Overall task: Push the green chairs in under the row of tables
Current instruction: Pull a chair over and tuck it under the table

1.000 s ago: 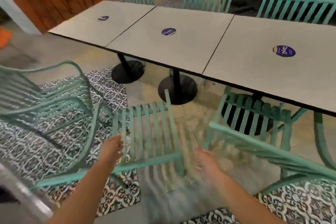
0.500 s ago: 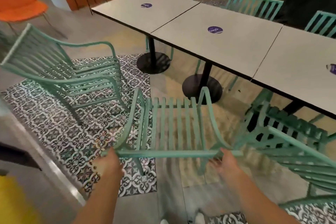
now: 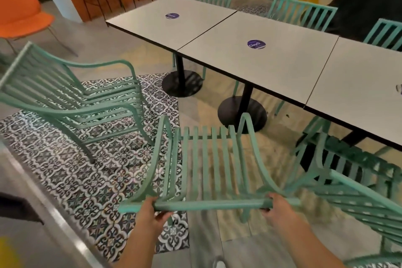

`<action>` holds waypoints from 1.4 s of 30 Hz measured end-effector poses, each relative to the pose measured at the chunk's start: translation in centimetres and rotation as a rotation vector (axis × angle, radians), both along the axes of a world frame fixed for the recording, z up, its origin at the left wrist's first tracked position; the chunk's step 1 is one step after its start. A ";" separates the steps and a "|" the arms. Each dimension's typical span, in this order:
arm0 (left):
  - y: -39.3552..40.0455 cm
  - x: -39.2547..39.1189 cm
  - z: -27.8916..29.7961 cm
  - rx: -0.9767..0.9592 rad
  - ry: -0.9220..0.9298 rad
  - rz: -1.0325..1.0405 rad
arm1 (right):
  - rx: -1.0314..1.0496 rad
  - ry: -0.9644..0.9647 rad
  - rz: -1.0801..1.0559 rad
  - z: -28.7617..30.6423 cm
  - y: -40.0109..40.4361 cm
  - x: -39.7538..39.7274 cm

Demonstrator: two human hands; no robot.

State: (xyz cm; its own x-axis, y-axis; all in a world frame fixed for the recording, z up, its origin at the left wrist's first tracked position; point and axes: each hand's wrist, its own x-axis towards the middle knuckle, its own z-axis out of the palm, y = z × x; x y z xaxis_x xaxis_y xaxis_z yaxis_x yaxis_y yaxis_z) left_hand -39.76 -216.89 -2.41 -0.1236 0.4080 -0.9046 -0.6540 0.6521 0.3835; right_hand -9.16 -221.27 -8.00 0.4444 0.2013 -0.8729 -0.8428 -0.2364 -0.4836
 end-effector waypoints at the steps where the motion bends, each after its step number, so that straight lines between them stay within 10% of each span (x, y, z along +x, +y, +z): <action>1: 0.0 0.2 0.3 0.029 -0.044 0.032 | 0.001 0.001 0.001 0.1 0.4 -0.2; 42: 32.6 -5.4 -1.0 0.058 0.171 -0.389 | 0.010 0.049 -0.388 2.0 20.8 -9.3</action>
